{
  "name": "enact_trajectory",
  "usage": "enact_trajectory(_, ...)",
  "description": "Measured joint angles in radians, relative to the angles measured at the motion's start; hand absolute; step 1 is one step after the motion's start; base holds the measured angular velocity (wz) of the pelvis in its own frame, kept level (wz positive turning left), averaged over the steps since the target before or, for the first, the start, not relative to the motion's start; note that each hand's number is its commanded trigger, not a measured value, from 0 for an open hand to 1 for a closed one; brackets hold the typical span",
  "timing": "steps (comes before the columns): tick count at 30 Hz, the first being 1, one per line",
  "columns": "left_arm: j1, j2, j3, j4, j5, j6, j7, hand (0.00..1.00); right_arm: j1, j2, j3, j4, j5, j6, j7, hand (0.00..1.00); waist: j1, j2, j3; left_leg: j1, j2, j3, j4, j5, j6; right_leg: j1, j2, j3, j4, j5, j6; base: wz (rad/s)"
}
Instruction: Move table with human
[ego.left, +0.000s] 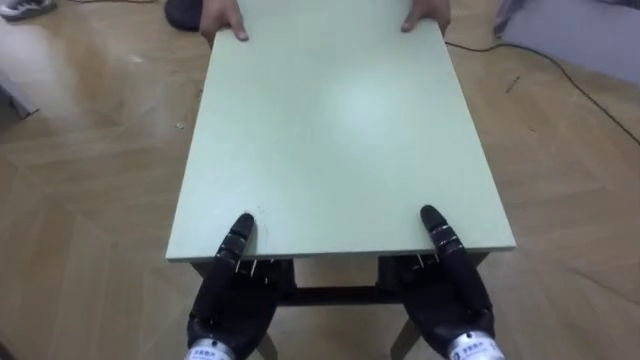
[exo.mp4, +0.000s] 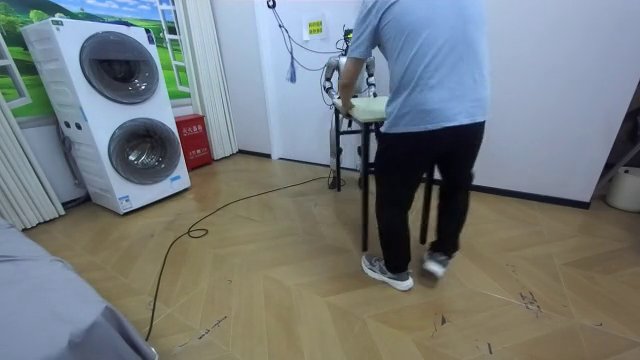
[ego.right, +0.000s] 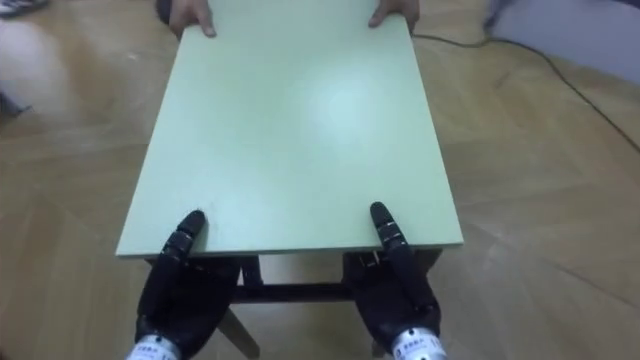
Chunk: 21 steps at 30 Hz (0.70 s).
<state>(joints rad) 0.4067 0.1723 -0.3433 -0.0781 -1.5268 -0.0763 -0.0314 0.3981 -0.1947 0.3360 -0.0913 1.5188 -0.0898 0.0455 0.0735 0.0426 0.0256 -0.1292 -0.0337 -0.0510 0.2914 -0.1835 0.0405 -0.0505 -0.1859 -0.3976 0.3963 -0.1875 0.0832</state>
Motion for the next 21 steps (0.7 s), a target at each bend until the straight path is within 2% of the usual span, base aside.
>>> enact_trajectory(2,0.001,0.008,-0.009,0.000,0.002,0.002,0.001,1.00,0.022,0.005,0.000,-0.002,0.001,-0.006,0.007,1.00,-0.025,-0.007,0.0023,-0.005,-0.033,-0.073,0.013,0.004,0.007,0.023,0.005,0.056,0.000,-0.015,-0.007,1.11)
enact_trajectory(3,0.000,0.013,-0.011,0.000,0.002,0.002,0.001,1.00,0.027,0.008,0.000,-0.002,0.000,-0.006,0.010,1.00,-0.051,-0.014,0.0028,-0.011,-0.059,-0.126,0.024,0.011,0.010,0.034,0.017,0.126,-0.007,-0.035,-0.018,1.34)
enact_trajectory(4,-0.005,0.012,-0.011,0.000,0.002,0.002,0.001,1.00,0.026,0.010,-0.003,-0.002,0.001,-0.006,0.014,1.00,-0.068,-0.023,0.0009,-0.025,-0.085,-0.165,0.027,0.022,0.011,0.041,0.027,0.185,-0.026,-0.053,-0.018,1.27)
enact_trajectory(6,-0.010,0.006,-0.011,-0.001,0.002,0.001,0.001,1.00,0.023,0.013,-0.006,-0.002,0.002,-0.007,0.018,1.00,-0.064,-0.030,0.0022,-0.042,-0.099,-0.200,0.027,0.036,0.009,0.052,0.043,0.235,-0.059,-0.055,-0.017,0.82)
enact_trajectory(10,-0.013,0.007,-0.008,-0.007,0.003,-0.010,0.001,1.00,0.019,0.027,-0.004,-0.002,0.003,-0.006,0.018,1.00,-0.015,-0.047,0.0050,-0.065,-0.102,-0.240,0.030,0.046,-0.003,0.087,0.068,0.230,-0.129,-0.047,-0.016,0.46)
enact_trajectory(16,-0.012,0.004,-0.012,-0.021,0.003,-0.040,-0.001,1.00,-0.011,0.027,0.014,0.000,0.002,-0.021,0.018,1.00,0.020,-0.052,0.0037,-0.092,-0.101,-0.241,0.035,0.059,-0.008,0.105,0.090,0.233,-0.159,-0.039,-0.021,0.50)
enact_trajectory(19,-0.012,-0.005,-0.009,-0.022,-0.002,-0.042,-0.003,1.00,-0.020,0.024,0.024,0.001,0.002,-0.036,0.018,1.00,0.038,-0.053,0.0033,-0.098,-0.101,-0.238,0.035,0.062,-0.008,0.111,0.099,0.235,-0.154,-0.038,-0.023,0.49)
enact_trajectory(21,-0.012,-0.011,-0.002,-0.023,-0.005,-0.042,-0.005,1.00,-0.025,0.024,0.034,0.001,0.002,-0.045,0.020,1.00,0.047,-0.053,0.0031,-0.102,-0.104,-0.254,0.037,0.064,-0.010,0.111,0.103,0.227,-0.140,-0.038,-0.024,0.39)
